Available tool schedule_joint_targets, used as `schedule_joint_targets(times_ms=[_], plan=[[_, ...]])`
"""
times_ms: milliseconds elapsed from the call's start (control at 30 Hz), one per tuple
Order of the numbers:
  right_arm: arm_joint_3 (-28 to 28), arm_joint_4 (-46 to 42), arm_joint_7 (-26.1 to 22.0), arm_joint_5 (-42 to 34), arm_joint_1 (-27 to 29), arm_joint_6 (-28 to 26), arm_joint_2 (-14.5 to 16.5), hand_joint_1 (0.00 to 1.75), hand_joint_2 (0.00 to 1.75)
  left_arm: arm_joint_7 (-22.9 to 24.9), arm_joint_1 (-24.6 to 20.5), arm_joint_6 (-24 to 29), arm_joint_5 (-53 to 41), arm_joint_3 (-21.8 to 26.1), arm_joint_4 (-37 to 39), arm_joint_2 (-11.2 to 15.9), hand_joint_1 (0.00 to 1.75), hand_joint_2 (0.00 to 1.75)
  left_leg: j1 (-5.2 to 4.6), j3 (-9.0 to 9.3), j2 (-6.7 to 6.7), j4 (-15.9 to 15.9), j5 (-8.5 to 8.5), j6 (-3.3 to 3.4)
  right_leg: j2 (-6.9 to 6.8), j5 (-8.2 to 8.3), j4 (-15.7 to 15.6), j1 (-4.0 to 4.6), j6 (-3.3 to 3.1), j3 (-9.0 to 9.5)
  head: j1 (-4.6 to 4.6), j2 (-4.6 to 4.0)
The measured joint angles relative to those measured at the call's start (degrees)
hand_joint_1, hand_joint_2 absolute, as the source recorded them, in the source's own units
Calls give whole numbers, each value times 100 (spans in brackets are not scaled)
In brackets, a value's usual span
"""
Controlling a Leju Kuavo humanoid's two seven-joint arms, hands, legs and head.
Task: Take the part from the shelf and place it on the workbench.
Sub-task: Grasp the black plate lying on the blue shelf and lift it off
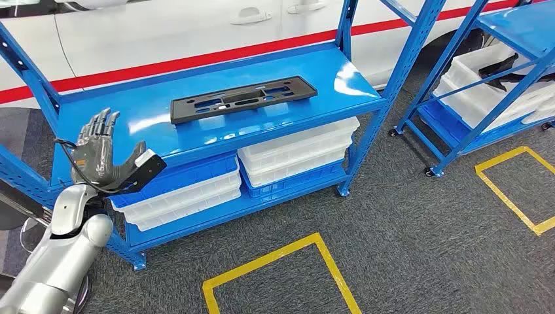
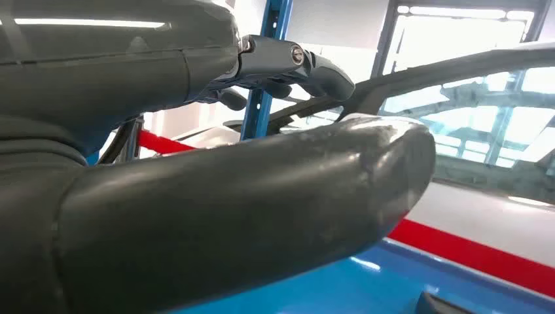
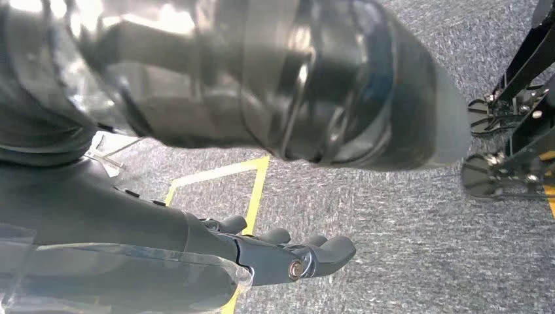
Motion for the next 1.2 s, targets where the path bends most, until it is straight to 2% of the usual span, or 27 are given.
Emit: schedule_joint_targets(times_ms=[100, 233, 433, 600, 700, 767, 833, 867, 900, 933, 1000, 1033, 1067, 1100, 1200], plan=[[-2, 0, 9, -1, 3, -3, -10, 0, 0, 0, -5, 39, 26, 0, 1, -1, 0, 0, -28, -16, 4, 22, -19, -26, -31, 6, -186, 44, -43, 69, 0, 0], [-2, 0, 14, -1, 3, 2, -5, 0, 0, 11, -8, 61, 35, 0, 2, -19, 0, 0, -34, -21, 12, 24, -25, 5, -17, 24, -210, 57, -36, 64, -2, 0], [-2, 0, 25, -1, -15, -8, 21, 0, 0, 60, -10, 61, 33, 0, 2, -63, 0, 0, -30, -5, 13, -10, -12, -35, -12, 15, -206, 59, -58, 62, -1, 0], [-2, 0, 36, 0, -18, -17, 41, 0, 0, 79, -12, 37, 35, 0, 2, -66, 0, 0, -50, -16, 13, 19, -29, -14, -14, 25, -213, 39, -43, 68, -2, 0], [-2, 0, 35, -1, -20, -9, 32, 0, 0, 73, -16, 38, 38, 1, 1, -76, 0, 0, -4, 58, 24, -110, 21, 25, -15, -15, -178, 42, 3, 85, -1, 0], [-2, 0, 32, -1, -10, -2, 25, 0, 0, 49, -25, 43, 46, 2, 0, -87, 0, 0, 30, 120, 41, -197, 61, 59, -10, -262, 242, 26, 51, -99, -1, 0], [-2, 0, 13, -1, -2, 15, 25, 0, 0, 8, -15, 50, 63, 2, 1, -91, 0, 0, 29, 126, 47, -206, 57, 71, -10, -601, 998, 6, 112, -492, 0, 0], [-2, 0, 7, -1, -3, 15, 27, 0, 0, -3, -3, 50, 69, 1, 2, -96, 0, 0, 30, 128, 48, -199, 49, 66, -11, -666, 1264, -10, 140, -644, 0, 0], [-2, 0, 5, -1, -4, 12, 29, 0, 0, -6, 5, 49, 75, 1, 2, -104, 0, 0, 35, 131, 48, -188, 34, 55, -12, -616, 1331, -30, 163, -702, 0, 0], [-2, 0, 8, -1, -6, 3, 32, 0, 0, -4, 8, 48, 76, 0, 2, -116, 0, 0, 44, 141, 47, -171, 14, 37, -15, -452, 1159, -49, 181, -637, 0, 0], [-3, 1, 16, -1, -11, -12, 35, 0, 0, 4, 4, 44, 79, 0, 2, -136, 0, 0, 58, 165, 43, -121, -47, -17, -37, -46, 409, -79, 200, -282, 0, 0], [-3, 1, 22, -1, -13, -18, 36, 0, 0, 13, 3, 37, 80, 0, 2, -139, 0, 0, 50, 170, 41, -88, -81, -53, -41, 69, 88, -76, 172, -129, -1, 0], [-4, 1, 30, -1, -13, -21, 36, 0, 0, 21, 3, 28, 80, 1, 2, -140, 0, 0, 38, 170, 41, -66, -106, -85, -46, 105, -97, -66, 132, -42, -1, 0], [-4, 1, 35, -1, -9, -19, 36, 0, 0, 25, 4, 22, 80, 1, 2, -140, 0, 0, 26, 168, 41, -55, -125, -117, -43, 77, -153, -47, 79, -19, -1, 0], [-4, 0, 24, -1, 2, 6, 35, 0, 0, 3, 3, 21, 85, 2, 2, -138, 0, 0, 35, 163, 39, 5, -215, -217, -24, 46, -175, -43, -68, 4, -2, 0]])
